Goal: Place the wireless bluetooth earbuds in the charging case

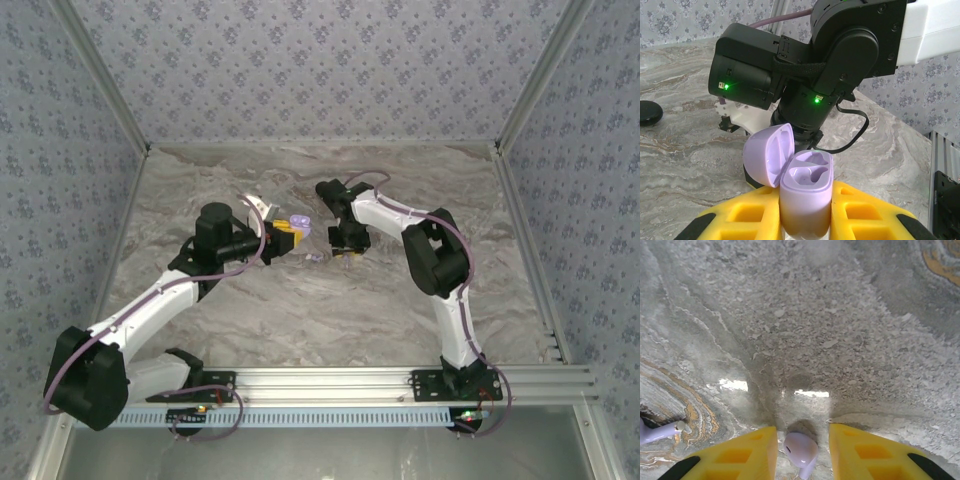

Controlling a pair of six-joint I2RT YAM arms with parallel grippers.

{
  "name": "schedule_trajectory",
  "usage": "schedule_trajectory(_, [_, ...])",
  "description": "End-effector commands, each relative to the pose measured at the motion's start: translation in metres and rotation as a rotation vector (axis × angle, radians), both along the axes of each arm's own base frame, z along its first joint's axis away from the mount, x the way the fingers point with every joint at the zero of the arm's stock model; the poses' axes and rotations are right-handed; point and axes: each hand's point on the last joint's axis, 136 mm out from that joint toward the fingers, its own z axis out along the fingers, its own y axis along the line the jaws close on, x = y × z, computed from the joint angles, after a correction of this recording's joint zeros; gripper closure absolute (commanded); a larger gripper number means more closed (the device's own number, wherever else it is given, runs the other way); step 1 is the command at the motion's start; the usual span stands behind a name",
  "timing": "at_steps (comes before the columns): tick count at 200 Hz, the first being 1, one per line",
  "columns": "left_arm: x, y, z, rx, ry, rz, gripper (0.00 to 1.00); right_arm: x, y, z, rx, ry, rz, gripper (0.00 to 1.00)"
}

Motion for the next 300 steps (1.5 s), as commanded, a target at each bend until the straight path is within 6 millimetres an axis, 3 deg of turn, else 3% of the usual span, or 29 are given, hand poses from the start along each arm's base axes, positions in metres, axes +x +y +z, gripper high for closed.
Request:
schedule_trajectory(1, [-0.005,0.001,0.01,-0.012,-0.028,-0.004,0.78,-0.003,0.001,0.011,0.008,-0.015,-0.053,0.65])
schedule_trajectory(174, [-0.006,0.001,0.011,-0.018,-0.03,-0.006,0.78,-0.011,0.001,-0.006,-0.019,0.025,-0.048,0.69])
schedule_trajectory(225, [-0.007,0.002,0.012,-0.016,-0.033,-0.005,0.78,-0.011,-0.005,-0.013,-0.058,0.024,-0.037,0.76])
schedule_trajectory(300, [-0.004,0.002,0.0,0.006,0.001,0.008,0.78,0.007,-0.009,0.012,-0.057,-0.091,0.09,0.79])
